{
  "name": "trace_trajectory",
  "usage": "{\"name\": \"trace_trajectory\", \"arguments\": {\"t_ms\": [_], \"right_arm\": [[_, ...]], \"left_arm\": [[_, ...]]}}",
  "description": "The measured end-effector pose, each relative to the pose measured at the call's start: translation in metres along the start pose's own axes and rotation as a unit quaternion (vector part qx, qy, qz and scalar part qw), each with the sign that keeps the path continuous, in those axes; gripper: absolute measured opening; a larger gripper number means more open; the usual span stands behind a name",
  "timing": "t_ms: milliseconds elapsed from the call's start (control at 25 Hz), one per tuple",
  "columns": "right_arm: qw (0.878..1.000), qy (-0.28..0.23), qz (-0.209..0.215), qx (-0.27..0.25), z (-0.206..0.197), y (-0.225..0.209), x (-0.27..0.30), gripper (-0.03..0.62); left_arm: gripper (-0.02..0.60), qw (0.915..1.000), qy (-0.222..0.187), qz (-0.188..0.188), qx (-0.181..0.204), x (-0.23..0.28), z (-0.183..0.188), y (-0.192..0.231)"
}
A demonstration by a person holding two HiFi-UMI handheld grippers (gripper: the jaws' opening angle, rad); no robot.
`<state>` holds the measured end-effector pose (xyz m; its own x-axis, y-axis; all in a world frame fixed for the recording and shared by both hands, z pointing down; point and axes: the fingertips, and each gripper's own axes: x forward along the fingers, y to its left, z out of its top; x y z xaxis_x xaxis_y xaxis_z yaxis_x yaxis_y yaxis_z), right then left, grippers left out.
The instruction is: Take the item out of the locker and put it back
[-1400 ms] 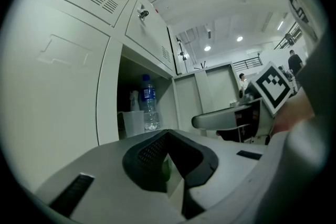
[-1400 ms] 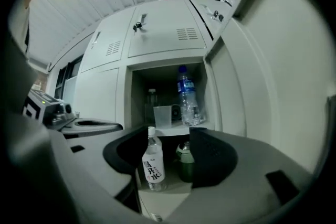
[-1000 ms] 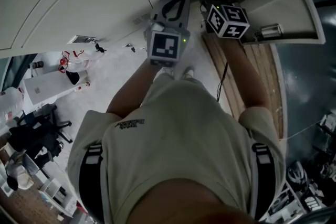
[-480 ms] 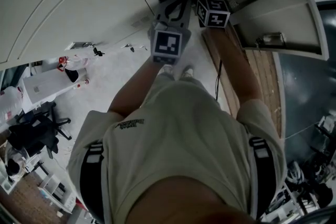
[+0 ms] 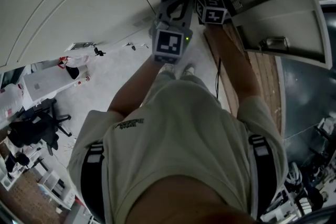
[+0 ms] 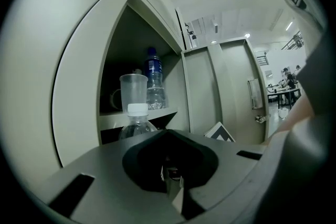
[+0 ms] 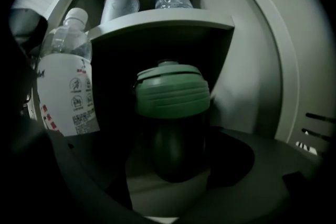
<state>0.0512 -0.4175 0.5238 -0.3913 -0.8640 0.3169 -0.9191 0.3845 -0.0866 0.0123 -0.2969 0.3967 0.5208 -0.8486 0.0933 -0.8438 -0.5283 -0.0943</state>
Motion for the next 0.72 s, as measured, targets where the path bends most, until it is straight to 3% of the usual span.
{"name": "trace_trajectory", "arguments": {"t_ms": [120,240,720], "right_arm": [[1.0,0.004,-0.004,-0.001,-0.003,-0.002,0.003,0.428],[1.0,0.004,-0.014,-0.004,-0.004,-0.007,0.004,0.376],[1.0,0.002,-0.009,-0.008,-0.008,-0.003,-0.009,0.362]], "left_arm": [[0.014,1.0,-0.003,0.001,-0.001,0.0,0.001,0.0],[0.014,1.0,-0.004,0.002,-0.002,-0.001,0.001,0.001],[0.014,1.0,0.004,0.003,-0.001,-0.007,-0.003,0.001]]}}
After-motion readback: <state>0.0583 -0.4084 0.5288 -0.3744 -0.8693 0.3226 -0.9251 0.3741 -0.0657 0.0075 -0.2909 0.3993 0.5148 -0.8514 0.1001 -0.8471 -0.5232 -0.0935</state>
